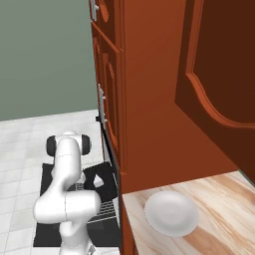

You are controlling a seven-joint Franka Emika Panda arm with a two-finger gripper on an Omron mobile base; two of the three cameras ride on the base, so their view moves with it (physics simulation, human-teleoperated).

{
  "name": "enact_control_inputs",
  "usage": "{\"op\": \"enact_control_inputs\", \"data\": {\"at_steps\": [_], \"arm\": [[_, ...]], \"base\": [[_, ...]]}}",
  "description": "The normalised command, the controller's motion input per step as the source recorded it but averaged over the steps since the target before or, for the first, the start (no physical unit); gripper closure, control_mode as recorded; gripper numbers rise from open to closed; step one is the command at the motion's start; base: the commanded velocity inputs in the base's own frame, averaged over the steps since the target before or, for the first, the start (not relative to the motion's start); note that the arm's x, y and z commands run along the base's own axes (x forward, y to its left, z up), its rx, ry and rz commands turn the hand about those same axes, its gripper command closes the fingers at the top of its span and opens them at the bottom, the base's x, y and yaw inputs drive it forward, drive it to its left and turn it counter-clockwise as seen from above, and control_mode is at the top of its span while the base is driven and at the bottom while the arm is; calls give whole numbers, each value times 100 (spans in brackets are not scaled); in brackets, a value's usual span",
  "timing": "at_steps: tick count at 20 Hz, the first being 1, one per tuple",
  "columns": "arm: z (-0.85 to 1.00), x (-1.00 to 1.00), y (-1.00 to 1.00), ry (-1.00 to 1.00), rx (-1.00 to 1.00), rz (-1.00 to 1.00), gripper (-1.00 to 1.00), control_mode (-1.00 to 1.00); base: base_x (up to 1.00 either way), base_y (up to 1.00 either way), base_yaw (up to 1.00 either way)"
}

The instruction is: Take the baked cake out of the oven and place it on the plate for cooling. Then close the oven door.

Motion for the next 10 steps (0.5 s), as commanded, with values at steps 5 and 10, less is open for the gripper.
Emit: {"op": "enact_control_inputs", "data": {"at_steps": [5, 10], "arm": [[-45, -20, 54, 0, 13, 2, -100, -100], [-33, -6, 38, 0, 10, 6, -100, -100]], "base": [[0, 0, 0], [0, 0, 0]]}}
